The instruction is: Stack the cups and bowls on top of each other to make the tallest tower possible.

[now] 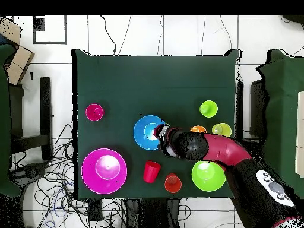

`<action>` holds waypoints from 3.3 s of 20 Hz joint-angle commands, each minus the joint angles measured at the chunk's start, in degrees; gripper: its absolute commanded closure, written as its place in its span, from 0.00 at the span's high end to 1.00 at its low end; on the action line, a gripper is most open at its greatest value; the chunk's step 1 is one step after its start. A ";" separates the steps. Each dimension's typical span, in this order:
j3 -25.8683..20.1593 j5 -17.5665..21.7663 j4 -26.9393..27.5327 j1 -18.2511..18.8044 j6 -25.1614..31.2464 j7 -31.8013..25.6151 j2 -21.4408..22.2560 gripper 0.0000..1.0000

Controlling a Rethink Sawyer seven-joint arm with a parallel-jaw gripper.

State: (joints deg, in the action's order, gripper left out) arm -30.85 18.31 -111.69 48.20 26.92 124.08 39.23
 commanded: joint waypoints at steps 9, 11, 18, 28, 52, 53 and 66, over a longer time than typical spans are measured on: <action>7.13 -0.11 0.95 -5.53 -2.82 6.20 2.28 1.00; 7.33 -0.23 1.24 -5.56 -2.56 5.80 2.23 1.00; 9.01 0.06 2.79 -6.92 -3.28 5.90 1.16 1.00; 15.71 2.16 6.16 -11.54 -5.34 6.85 -1.96 1.00; 18.01 -1.75 8.39 -14.78 -13.07 6.31 -7.41 1.00; 17.91 -1.86 8.37 -14.84 -13.24 6.32 -7.52 1.00; 15.15 -2.82 6.13 -12.72 -12.84 4.97 -6.42 1.00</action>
State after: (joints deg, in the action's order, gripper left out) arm -11.50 17.96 -107.02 35.45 16.53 124.08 33.40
